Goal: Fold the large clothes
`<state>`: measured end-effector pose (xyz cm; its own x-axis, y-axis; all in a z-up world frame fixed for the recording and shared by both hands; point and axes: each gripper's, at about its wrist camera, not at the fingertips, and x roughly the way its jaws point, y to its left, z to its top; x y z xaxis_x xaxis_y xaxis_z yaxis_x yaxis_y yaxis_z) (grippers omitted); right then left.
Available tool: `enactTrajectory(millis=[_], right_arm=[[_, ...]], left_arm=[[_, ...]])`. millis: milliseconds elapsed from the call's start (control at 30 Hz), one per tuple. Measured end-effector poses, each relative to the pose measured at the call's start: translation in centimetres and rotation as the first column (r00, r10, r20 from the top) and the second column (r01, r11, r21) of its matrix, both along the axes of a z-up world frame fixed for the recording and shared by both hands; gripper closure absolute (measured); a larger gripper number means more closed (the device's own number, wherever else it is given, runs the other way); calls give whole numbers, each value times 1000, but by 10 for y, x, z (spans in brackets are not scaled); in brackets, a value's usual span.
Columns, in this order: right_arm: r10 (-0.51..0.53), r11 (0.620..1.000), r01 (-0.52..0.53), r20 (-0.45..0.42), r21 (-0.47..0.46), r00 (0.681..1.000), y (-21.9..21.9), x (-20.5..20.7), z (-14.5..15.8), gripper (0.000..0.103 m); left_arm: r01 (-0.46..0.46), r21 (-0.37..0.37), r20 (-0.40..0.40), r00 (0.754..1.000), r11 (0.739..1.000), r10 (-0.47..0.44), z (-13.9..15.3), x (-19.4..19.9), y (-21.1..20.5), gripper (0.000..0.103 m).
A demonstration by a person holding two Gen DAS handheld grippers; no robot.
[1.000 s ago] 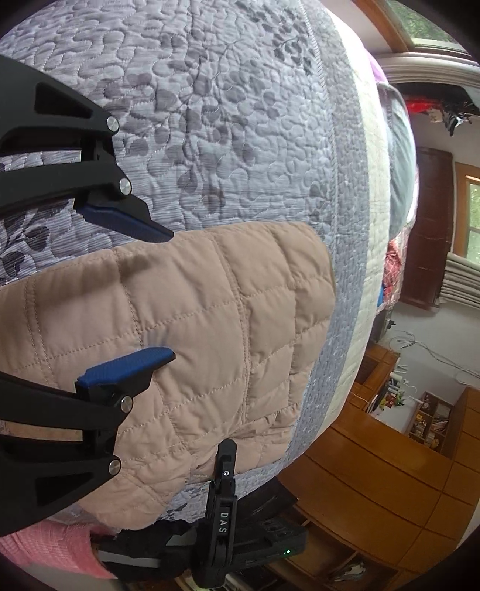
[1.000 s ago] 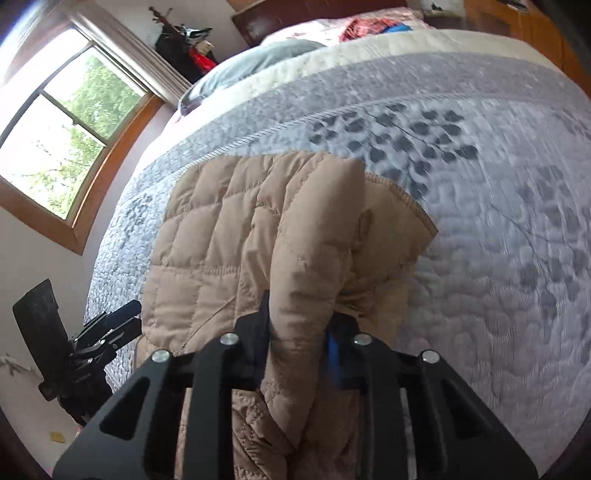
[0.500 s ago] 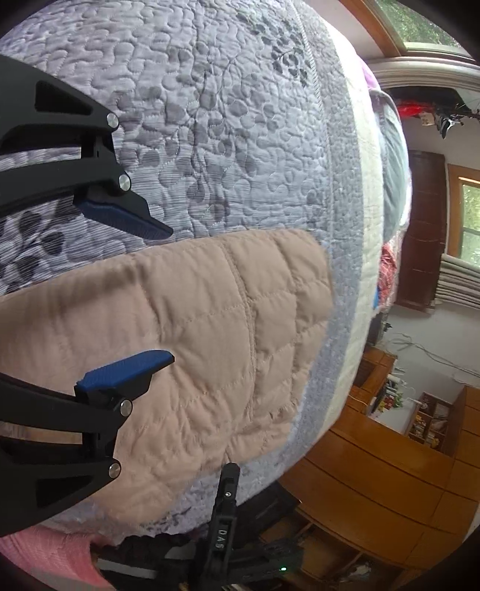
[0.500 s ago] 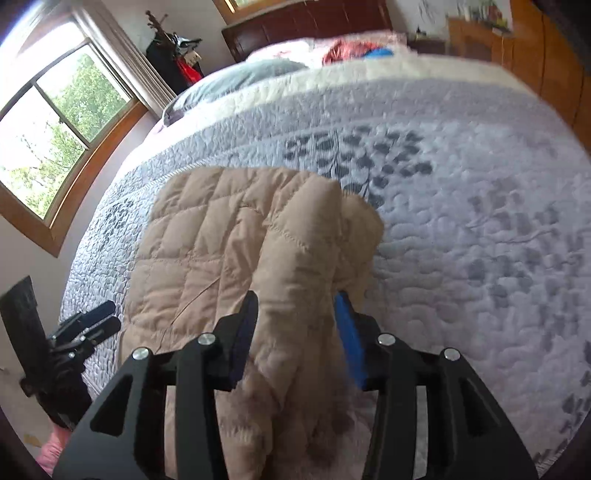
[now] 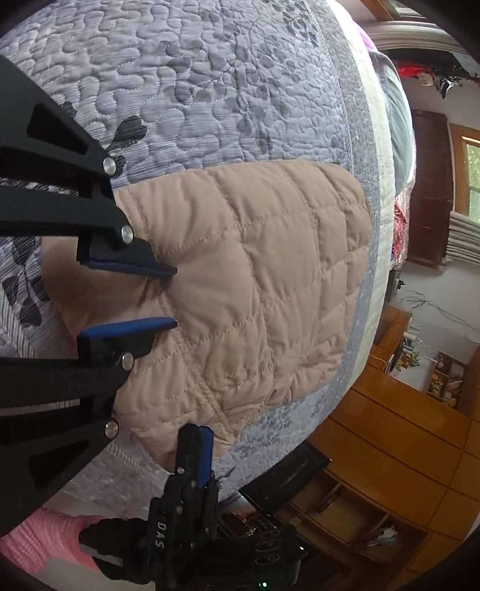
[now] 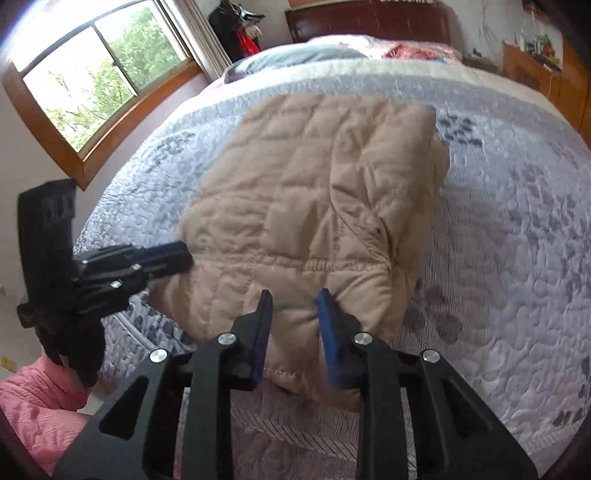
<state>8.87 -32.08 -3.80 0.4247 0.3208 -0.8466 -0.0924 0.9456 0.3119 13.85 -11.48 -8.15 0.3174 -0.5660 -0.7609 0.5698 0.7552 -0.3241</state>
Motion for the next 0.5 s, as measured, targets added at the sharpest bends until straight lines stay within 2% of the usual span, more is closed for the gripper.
enactTrajectory(millis=[67, 200, 367, 500], right_arm=[[-13, 999, 14, -34, 32, 999, -4, 1, -16, 79], [-32, 996, 36, -54, 81, 998, -10, 1, -39, 80], [-33, 997, 37, -46, 74, 998, -8, -4, -41, 80], [-30, 997, 34, -49, 76, 998, -6, -2, -43, 81]], left_arm=[[3, 17, -7, 1000, 1000, -3, -8, 3, 0, 91], [20, 31, -1, 1000, 999, -20, -19, 3, -2, 93], [22, 60, 33, 999, 998, -24, -23, -1, -8, 93], [22, 52, 36, 999, 998, -24, -24, -4, -8, 93]])
